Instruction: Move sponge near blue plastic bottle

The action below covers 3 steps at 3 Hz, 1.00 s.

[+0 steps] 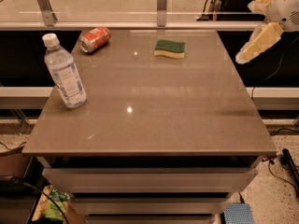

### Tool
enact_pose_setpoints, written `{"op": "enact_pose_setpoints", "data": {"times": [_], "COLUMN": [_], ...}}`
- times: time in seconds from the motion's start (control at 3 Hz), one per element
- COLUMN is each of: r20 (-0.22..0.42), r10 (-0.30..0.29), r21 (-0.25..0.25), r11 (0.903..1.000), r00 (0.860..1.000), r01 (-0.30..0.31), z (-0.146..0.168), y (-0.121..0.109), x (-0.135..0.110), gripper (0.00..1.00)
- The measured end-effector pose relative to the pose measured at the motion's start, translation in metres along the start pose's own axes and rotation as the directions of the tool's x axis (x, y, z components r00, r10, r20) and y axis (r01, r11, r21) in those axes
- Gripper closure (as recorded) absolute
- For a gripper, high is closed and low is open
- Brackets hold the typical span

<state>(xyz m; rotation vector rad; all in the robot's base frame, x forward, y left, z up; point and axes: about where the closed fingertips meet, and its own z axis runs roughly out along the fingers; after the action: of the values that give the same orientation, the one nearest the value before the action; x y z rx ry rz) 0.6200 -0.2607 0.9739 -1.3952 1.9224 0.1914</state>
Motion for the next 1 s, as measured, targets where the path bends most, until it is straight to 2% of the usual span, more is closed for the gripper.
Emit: {"op": "enact_pose_setpoints", "data": {"times": [0.33, 0.67, 1.0], "r20": [0.055, 0.055, 0.053], "r10": [0.006, 0.006, 0.006], "r21": [-0.045, -0.045, -0.068], "r11": [0.9990, 0.9990, 0.9977], "r00": [0.998, 0.998, 0.999], "r01": [-0.004, -0.003, -0.002], "z": [0.041, 0.041, 0.056], "y": [-0.024, -0.024, -0.025], "x": [0.002, 0.002, -0.001], "gripper": [0.00, 0.00, 0.00]}}
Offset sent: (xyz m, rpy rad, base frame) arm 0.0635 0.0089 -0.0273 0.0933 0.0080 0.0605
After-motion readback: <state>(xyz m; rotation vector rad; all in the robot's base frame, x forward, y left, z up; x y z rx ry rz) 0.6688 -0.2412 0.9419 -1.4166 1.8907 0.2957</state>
